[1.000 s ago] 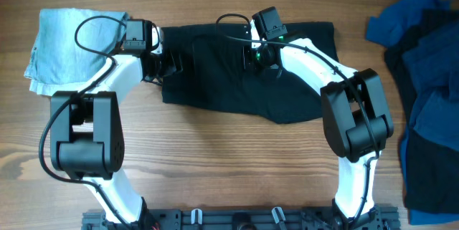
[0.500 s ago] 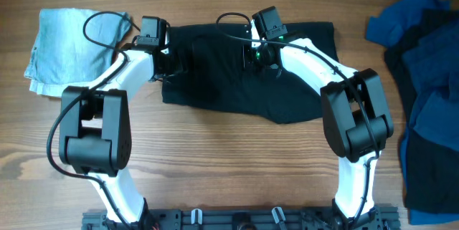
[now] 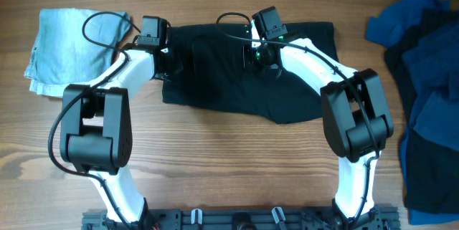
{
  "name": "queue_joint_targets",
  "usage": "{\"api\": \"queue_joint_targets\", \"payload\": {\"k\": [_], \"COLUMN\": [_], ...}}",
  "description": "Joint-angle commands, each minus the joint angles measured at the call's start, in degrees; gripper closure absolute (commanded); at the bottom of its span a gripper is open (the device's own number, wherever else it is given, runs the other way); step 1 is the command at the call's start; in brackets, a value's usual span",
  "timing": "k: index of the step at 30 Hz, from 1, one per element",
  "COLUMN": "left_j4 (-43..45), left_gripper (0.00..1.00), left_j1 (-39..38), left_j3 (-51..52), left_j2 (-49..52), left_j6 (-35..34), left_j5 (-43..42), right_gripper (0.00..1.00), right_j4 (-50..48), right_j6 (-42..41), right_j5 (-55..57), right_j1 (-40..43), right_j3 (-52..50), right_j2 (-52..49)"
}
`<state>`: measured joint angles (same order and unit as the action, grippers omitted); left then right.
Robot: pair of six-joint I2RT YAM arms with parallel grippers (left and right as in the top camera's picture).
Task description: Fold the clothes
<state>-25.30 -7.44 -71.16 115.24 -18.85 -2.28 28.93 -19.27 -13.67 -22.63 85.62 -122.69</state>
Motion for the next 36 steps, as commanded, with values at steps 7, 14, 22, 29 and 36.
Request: {"api": "queue_joint_targets", "payload": {"k": [7,14,22,29,36], "left_j4": [-4.0,-19.7,-25.1,-25.1,-25.4], "left_gripper": [0.96,0.96,0.96,0.96,0.77], "left_j1": [0.4,1.7,1.7,1.7,1.7], "left_j3": [2.7,-11.3,-18.8,-18.8,-18.7], "left_j2": [7.0,4.9,2.0,2.2,2.5], "left_j6": [-0.9,-0.8,-0.9,-0.9,-0.9], "left_j5": [-4.2,1.0,2.4,2.4,2.4], "right_gripper": [0.95,0.96,0.96,0.96,0.96], "right_j4": [0.1,0.3,4.0,4.0,-3.1], "right_j6": [-0.4,-0.2,-0.2,-0.4,-3.3], "right_j5": [0.0,-0.7,-4.7,-7.8,-2.0], "right_j1": [-0.1,1.1,1.7,0.5,-2.9], "right_j3": [0.0,1.0,1.0,0.9,-4.5], "right_j2": [-0.7,1.0,7.0,6.8,3.9]}}
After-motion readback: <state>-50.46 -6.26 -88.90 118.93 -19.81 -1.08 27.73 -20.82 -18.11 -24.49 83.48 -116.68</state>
